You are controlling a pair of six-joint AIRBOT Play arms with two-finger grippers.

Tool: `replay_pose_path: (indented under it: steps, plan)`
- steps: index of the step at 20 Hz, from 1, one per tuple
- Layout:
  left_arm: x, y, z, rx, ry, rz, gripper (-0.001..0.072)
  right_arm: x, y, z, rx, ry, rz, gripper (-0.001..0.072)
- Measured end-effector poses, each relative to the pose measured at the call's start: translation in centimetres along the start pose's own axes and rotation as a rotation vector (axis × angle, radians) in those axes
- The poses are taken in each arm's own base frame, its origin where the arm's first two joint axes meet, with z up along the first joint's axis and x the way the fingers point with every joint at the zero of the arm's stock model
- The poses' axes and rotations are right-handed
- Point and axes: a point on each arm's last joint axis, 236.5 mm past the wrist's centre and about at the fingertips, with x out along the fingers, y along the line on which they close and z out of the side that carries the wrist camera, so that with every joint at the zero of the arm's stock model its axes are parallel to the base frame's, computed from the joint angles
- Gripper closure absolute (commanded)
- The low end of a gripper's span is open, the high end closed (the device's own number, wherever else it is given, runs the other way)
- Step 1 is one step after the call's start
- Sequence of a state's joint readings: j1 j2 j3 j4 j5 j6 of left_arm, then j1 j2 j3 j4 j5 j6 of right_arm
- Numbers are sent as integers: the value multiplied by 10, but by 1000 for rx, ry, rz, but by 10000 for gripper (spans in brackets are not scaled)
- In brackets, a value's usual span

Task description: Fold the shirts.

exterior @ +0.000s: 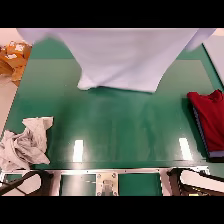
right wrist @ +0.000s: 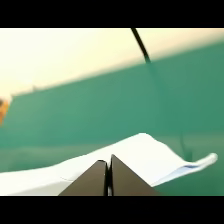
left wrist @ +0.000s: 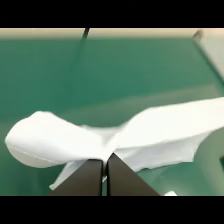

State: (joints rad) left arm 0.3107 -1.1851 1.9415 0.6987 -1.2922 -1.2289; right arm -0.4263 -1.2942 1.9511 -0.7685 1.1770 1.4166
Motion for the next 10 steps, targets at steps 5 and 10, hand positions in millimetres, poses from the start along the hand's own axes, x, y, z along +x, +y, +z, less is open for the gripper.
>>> replay_pose_path:
  steps: [5,10]
  plan:
    - [-91,-101,72,254,-287,-15,685,-112,103,83,-196,-381,37,701]
    - [-107,-111,79,272,-343,6,685,-139,116,100,-218,-496,23,701]
